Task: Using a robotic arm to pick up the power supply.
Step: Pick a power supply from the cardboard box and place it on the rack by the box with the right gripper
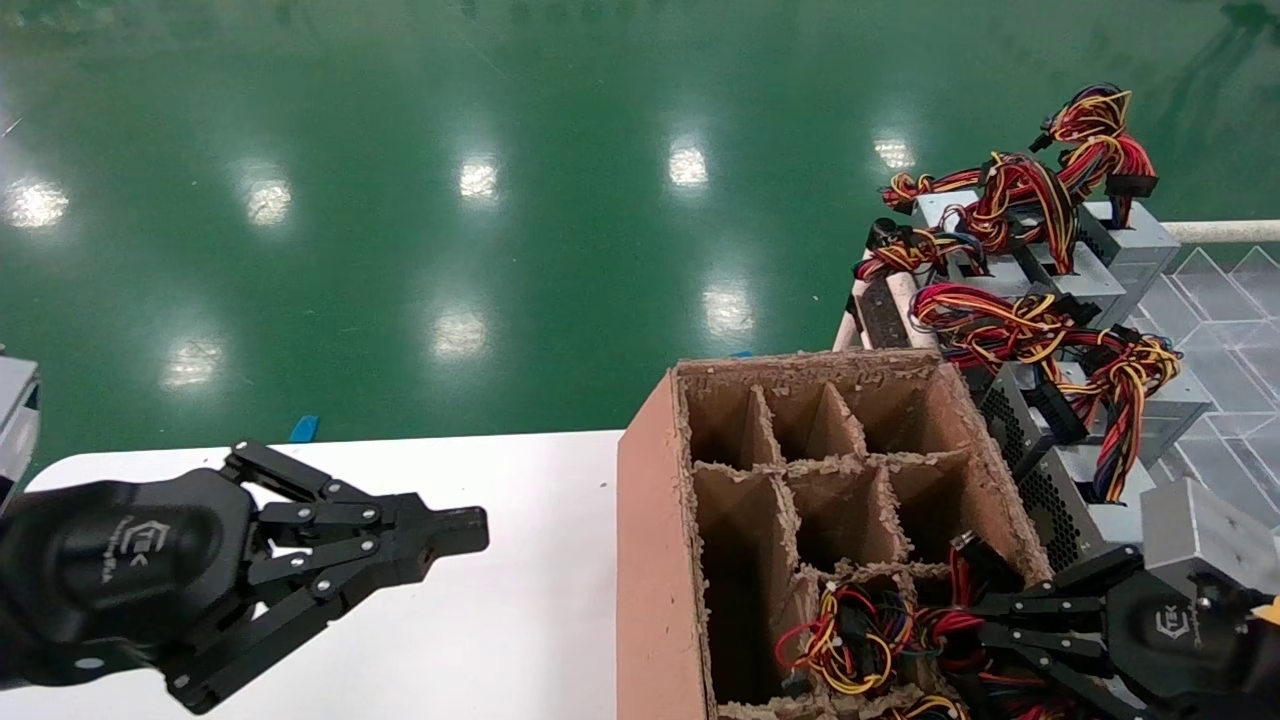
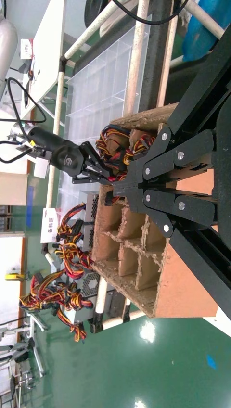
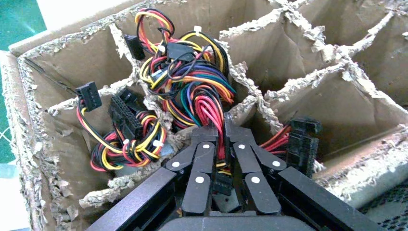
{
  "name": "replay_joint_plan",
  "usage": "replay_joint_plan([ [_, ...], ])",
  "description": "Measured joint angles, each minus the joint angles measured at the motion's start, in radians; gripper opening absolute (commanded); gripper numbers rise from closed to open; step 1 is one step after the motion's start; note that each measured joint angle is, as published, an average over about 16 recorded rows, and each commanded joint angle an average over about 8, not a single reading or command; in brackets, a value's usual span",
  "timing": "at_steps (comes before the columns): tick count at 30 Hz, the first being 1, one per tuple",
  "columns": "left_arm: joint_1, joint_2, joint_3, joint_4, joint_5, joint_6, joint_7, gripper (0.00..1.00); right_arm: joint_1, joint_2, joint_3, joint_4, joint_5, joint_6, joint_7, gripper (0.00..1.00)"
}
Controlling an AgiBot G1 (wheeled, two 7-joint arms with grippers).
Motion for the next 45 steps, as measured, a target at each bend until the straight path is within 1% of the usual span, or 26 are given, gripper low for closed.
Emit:
replay_joint_plan([
  [7, 0.000, 0.000, 0.000, 0.000, 0.000, 0.000, 0.000, 0.00, -0.019, 0.027, 0.036, -0.002, 0.059, 0.020, -0.022, 0.00],
  [13, 0.000, 0.000, 0.000, 0.000, 0.000, 0.000, 0.000, 0.00, -0.033, 0.066, 0.091, 0.020, 0.127, 0.053, -0.072, 0.00],
  [18, 0.000, 0.000, 0.000, 0.000, 0.000, 0.000, 0.000, 0.00, -0.030, 0.102, 0.150, 0.059, 0.173, 0.090, -0.137, 0.00],
  [27, 0.000, 0.000, 0.000, 0.000, 0.000, 0.000, 0.000, 0.00, 0.000, 0.158, 0.268, 0.116, 0.229, 0.165, -0.287, 0.00],
  [32, 0.000, 0.000, 0.000, 0.000, 0.000, 0.000, 0.000, 0.00, 0.019, 0.187, 0.333, 0.127, 0.241, 0.216, -0.362, 0.00],
  [36, 0.000, 0.000, 0.000, 0.000, 0.000, 0.000, 0.000, 0.00, 0.025, 0.211, 0.380, 0.124, 0.233, 0.272, -0.398, 0.00],
  [41, 0.000, 0.000, 0.000, 0.000, 0.000, 0.000, 0.000, 0.00, 0.014, 0.234, 0.429, 0.103, 0.206, 0.356, -0.414, 0.00],
  [45, 0.000, 0.000, 0.000, 0.000, 0.000, 0.000, 0.000, 0.00, -0.015, 0.248, 0.464, 0.063, 0.177, 0.420, -0.409, 0.00],
])
